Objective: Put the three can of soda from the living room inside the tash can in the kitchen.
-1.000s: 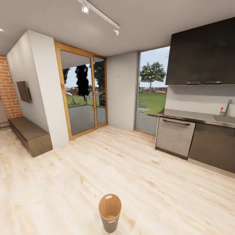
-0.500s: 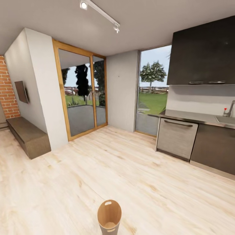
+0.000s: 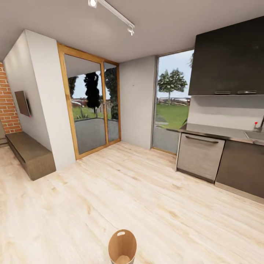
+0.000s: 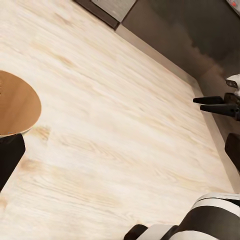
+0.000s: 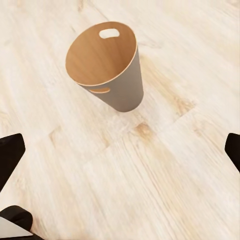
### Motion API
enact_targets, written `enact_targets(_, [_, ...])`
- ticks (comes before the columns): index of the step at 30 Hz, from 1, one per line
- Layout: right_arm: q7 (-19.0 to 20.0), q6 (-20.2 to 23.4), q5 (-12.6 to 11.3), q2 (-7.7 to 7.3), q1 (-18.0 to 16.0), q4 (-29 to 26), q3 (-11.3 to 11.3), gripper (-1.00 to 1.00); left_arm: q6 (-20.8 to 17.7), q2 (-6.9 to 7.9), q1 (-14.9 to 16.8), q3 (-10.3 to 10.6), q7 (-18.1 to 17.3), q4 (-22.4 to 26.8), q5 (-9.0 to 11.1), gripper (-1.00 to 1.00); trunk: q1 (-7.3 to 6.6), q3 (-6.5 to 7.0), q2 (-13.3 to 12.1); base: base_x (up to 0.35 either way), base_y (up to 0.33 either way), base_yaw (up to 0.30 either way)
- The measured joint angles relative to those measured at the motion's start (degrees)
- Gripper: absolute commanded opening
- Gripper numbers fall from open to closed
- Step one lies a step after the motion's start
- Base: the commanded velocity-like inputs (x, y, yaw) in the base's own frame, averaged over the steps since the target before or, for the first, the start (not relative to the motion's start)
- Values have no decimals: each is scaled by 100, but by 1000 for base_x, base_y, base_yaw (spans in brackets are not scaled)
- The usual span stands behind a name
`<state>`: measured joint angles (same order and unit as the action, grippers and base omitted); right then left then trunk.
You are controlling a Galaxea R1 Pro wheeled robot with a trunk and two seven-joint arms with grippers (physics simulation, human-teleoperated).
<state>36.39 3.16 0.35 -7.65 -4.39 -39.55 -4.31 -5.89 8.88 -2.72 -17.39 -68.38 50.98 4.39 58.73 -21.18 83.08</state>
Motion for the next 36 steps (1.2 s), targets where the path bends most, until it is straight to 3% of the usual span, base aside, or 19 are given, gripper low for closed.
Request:
enact_targets(16, [0, 0, 0, 0, 0, 0, 0, 100, 0, 0, 0, 2, -4, 0, 0, 100, 0, 0, 0, 132, 0, 0])
enact_targets(36, [0, 0, 0, 0, 0, 0, 1, 100, 0, 0, 0, -1, -1, 0, 0, 100, 0, 0, 0, 17, 0, 0])
